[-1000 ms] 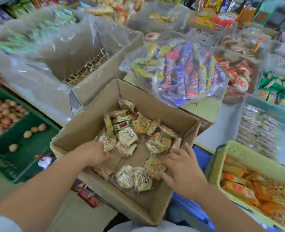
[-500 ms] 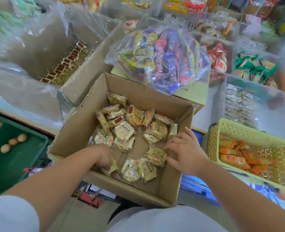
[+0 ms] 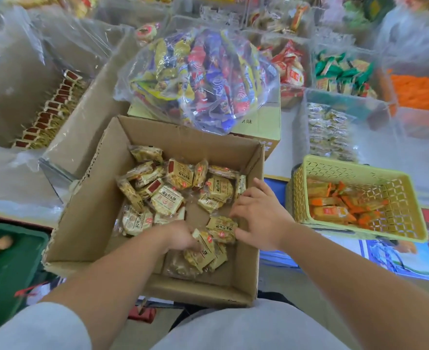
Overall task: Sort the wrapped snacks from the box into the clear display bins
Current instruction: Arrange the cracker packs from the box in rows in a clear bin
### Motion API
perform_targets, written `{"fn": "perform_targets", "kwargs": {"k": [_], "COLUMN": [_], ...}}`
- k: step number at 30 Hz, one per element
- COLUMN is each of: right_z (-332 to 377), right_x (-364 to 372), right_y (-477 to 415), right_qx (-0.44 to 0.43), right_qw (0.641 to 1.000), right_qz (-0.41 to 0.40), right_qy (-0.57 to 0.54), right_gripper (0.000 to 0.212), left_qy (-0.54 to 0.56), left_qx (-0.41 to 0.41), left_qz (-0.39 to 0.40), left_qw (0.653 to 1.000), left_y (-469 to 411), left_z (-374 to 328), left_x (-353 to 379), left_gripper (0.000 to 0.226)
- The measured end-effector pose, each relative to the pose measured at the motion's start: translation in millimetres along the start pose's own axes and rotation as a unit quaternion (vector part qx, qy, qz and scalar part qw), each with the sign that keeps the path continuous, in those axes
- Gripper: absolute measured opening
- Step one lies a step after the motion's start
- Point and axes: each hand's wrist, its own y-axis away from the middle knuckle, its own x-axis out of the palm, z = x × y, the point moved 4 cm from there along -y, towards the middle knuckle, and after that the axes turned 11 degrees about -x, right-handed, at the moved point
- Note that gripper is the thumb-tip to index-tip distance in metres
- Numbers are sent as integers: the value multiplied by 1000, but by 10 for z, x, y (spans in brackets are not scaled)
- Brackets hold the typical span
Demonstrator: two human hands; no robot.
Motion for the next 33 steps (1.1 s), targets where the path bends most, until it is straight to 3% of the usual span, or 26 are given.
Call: {"fn": "perform_targets", "kwargs": {"k": [3,9,16,28,30,33], "right_z": [19,1,14,16,11,-3], "right_x": [-3,8,23,4,-7,-12], "right_y": [-15,-4,-7,-5,-1,3], "right_qx": [10,10,15,22,24,20], "right_qw": [1000,1000,999,1000,1000,1000], "right_qz": [-3,-15,-30,-14,-6,6], "right_qy": [-3,-9,-21,-9,0,5], "right_gripper": [50,51,49,49,49,47], "left_qy": [22,0,107,186,184,136], "left_qx": [4,-2,-35,-75,-65,-33], "left_qz": [33,4,-3,63,62,32], "left_qw": [999,1000,994,978,979,990], "left_y": [-94,-156,-208,-201,-160,-86], "left_z": [-89,-266,-303,-223,-249,-245], "left_x": [137,287,346,376,330,161], "left_gripper": [55,80,43,31,37,66]}}
